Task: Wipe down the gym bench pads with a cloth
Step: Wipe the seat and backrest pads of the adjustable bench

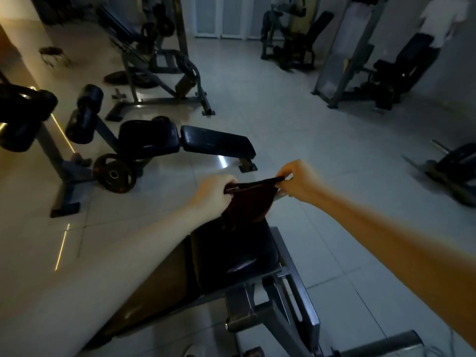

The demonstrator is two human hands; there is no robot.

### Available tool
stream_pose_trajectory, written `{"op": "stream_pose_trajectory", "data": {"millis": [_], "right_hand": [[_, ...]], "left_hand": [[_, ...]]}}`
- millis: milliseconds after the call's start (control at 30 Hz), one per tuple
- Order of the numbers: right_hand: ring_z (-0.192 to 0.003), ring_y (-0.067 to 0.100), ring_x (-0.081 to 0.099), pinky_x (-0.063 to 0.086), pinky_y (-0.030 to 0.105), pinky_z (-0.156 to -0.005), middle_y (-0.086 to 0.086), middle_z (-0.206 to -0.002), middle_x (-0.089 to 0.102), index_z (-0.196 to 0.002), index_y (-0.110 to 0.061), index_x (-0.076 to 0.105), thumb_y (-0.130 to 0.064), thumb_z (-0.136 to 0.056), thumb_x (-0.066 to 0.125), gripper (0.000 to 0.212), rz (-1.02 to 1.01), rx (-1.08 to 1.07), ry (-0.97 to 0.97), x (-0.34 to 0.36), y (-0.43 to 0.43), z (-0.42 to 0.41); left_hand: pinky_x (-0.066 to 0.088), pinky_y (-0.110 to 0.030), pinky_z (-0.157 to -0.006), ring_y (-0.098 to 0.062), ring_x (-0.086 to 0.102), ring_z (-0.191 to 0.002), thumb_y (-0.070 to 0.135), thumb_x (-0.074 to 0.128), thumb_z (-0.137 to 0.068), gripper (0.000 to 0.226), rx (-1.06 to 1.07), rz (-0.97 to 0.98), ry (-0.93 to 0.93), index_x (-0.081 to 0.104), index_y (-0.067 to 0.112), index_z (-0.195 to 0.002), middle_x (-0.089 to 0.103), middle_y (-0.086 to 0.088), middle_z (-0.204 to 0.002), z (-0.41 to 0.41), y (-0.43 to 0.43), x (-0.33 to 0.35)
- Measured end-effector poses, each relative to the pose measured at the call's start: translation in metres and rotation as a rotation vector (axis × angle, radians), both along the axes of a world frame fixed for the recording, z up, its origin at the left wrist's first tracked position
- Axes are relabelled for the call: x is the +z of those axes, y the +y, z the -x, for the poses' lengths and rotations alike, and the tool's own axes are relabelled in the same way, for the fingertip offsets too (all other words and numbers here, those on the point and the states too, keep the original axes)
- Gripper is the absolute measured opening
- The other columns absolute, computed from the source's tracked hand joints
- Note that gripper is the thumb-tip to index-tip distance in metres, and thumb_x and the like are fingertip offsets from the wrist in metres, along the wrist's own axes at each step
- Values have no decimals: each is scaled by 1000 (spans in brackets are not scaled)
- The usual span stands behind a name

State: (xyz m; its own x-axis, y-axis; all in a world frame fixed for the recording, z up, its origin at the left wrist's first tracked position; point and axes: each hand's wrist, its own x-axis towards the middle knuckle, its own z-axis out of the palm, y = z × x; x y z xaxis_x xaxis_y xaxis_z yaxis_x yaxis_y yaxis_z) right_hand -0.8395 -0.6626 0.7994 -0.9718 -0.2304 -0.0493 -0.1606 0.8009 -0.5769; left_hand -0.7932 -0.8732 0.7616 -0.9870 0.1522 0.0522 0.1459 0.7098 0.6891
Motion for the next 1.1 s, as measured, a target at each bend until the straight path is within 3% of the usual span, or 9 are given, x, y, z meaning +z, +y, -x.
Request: {"op": "stream_pose_trajectory", "data": {"millis": [200, 300, 400, 533, 633, 733, 867, 1000, 1100], "right_hand": [[-94, 28, 64, 50, 34, -82, 10, -103, 66, -94, -3, 71, -2, -89, 61, 12, -196, -31, 103, -82, 18, 3], [-119, 24, 55, 36, 21, -96, 4, -133, 55, -115, -6, 67, -6, -94, 52, 25, -424, 106, -62, -128, 34, -26], [-113, 24, 56, 42, 29, -95, 2, -132, 54, -113, -11, 67, -9, -93, 52, 25, -554, 153, -217, -172, 48, -53], [-123, 23, 51, 35, 29, -103, 1, -136, 51, -112, -12, 67, -5, -84, 52, 33, -489, 124, -280, -193, 49, -69], [-136, 29, 37, 26, 39, -107, 7, -147, 41, -110, -9, 65, -21, -74, 48, 41, -397, 66, -78, -192, 34, -69], [-146, 31, 16, 18, 49, -116, 11, -158, 20, -133, -19, 50, -40, -80, 40, 58, -346, 80, 34, -198, 9, -64], [-144, 23, -26, -17, 52, -113, 1, -157, -28, -152, -37, -6, -67, -88, 43, 86, -545, 175, -80, -223, -15, -52], [-142, 24, -30, -21, 52, -111, -2, -154, -34, -146, -38, -24, -75, -87, 28, 87, -660, 189, -95, -247, -19, -46], [-146, 27, -20, -18, 49, -113, 1, -158, -21, -149, -36, -17, -72, -88, 18, 79, -664, 173, 18, -260, -18, -43]], "left_hand": [[35, -21, -96, -14, 48, -108, -3, 49, -89, 31, -7, -36, 65, 63, 12, -113, 48, -2, -119, -9, 29, -95], [39, -33, -101, -25, 49, -117, 13, 49, -96, 26, -93, 121, -91, 62, 16, -118, 47, -3, -129, -29, 41, -147], [27, -34, -110, -30, 36, -131, 21, 50, -98, 26, -263, 272, -188, 58, 20, -122, 31, -6, -146, -46, 41, -183], [17, -38, -116, -29, 21, -142, 25, 54, -96, 35, -317, 314, -193, 50, 22, -130, 15, -8, -156, -53, 24, -203], [15, -42, -119, -30, 16, -145, 35, 61, -91, 65, -220, 376, -178, 31, 19, -147, 6, -11, -158, -44, 4, -205], [7, -49, -119, -33, -1, -148, 45, 69, -84, 95, -148, 445, -284, 8, 21, -154, -12, -12, -159, -32, -19, -209], [0, -54, -117, -37, -17, -145, 42, 79, -74, 123, -144, 471, -467, -14, 30, -152, -32, -9, -155, -17, -39, -214], [5, -51, -118, -37, -18, -145, 38, 83, -70, 131, -226, 491, -571, -20, 31, -150, -35, -4, -154, -9, -39, -216], [11, -48, -119, -38, -19, -144, 35, 84, -70, 132, -219, 512, -592, -21, 30, -150, -36, -5, -153, -9, -34, -218]]}}
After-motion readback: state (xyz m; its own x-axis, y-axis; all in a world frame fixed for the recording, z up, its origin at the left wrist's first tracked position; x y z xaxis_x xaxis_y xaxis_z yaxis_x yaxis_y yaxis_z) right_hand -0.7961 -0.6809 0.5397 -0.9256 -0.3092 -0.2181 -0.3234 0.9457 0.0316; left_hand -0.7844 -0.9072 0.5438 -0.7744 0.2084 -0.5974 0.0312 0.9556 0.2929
